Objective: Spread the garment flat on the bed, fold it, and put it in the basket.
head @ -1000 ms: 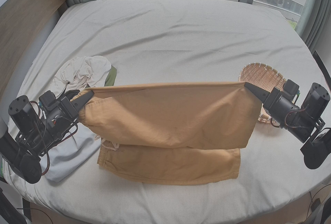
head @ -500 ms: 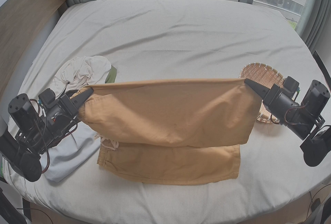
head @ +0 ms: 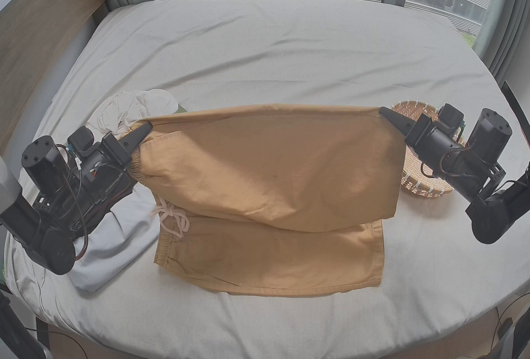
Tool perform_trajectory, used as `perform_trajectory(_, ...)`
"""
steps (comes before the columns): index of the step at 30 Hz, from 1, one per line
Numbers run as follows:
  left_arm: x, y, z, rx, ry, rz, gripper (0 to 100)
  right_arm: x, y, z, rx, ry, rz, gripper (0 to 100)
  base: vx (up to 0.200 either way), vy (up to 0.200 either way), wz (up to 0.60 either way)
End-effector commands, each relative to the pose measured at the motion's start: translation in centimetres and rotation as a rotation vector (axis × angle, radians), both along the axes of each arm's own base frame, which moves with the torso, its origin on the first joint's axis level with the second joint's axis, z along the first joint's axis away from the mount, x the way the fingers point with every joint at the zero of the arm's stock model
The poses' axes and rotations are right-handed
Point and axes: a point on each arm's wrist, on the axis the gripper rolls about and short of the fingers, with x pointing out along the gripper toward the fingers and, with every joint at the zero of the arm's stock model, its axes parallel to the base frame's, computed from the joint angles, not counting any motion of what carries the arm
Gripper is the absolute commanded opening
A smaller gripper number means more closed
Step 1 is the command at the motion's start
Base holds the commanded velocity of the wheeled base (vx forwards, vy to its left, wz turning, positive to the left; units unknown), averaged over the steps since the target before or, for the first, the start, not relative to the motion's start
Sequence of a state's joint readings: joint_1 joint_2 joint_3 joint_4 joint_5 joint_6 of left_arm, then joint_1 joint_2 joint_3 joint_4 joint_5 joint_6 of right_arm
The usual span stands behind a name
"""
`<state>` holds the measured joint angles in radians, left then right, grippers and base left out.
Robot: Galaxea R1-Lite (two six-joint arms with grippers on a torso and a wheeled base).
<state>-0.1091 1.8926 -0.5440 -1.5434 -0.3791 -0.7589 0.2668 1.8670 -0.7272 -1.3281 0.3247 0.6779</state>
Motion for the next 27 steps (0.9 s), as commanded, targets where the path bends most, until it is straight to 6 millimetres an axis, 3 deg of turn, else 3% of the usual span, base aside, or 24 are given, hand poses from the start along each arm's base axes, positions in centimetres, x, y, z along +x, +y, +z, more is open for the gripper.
perform_trajectory(1,1.5,-0.2,-1.3,0.001,0.028,0.008,0,1.9,-0.5,-0.9,-0.003,0.012,-0.027,0,0.0,0.0,0.0)
perform_trajectory(14,4.7,-0.5,-1.9,-0.005,-0.002,0.018,0,6.2,-0.5,-1.9,0.0,-0.004,-0.049,0,0.0,0.0,0.0)
perform_trajectory(27,9.5,-1.0,-3.2,-0.018,-0.039,0.053,0,10.6,0.4,-1.7,0.005,-0.023,-0.05,0,0.0,0.0,0.0)
